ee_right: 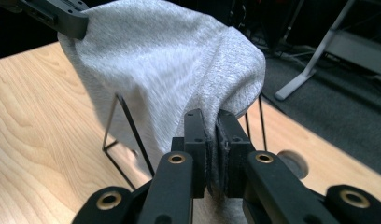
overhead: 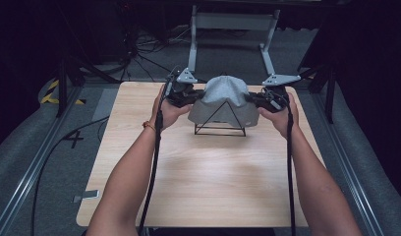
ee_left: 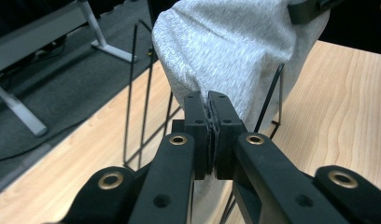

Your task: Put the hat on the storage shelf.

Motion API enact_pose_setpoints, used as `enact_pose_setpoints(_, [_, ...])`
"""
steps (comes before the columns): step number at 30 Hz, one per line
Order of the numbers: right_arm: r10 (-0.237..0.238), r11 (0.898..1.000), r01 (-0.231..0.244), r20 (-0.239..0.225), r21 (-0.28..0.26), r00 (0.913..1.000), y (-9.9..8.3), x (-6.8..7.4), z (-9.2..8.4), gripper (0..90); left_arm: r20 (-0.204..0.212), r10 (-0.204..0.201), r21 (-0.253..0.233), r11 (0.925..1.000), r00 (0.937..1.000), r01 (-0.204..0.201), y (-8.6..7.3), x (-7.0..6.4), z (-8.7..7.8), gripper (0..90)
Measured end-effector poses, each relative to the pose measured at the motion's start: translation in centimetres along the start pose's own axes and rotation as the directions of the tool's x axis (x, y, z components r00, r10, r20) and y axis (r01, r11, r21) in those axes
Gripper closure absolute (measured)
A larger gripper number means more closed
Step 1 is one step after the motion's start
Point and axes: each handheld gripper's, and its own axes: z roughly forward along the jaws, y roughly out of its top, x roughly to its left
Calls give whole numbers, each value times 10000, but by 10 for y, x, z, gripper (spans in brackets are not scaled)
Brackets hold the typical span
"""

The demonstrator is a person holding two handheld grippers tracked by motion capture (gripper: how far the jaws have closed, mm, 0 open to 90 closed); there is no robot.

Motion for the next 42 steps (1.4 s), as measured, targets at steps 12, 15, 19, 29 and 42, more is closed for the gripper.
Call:
enact_pose_setpoints(12, [419,9989,-413,-252,228,9988,-34,4,18,845,74,-259,-94,9996,9996,260,-33,-6,16,878])
enact_pose_setpoints(15, [230,9997,-231,-136,-15,9996,-31,8,11,847,-114,-87,-292,9995,9999,84,-32,-8,10,879])
enact_pose_setpoints(19, [54,9990,-55,-32,-436,10000,-29,8,4,845,-203,111,-626,9980,9997,-123,-30,-10,1,879])
enact_pose_setpoints(29, [124,9968,-130,-75,-792,9999,-33,8,-4,738,-396,-106,-266,9996,9992,96,-43,-15,12,505])
enact_pose_setpoints(42, [1205,9922,-1182,-618,403,9908,-84,1,14,492,-8,-522,1197,9914,9986,519,-70,-1,45,536])
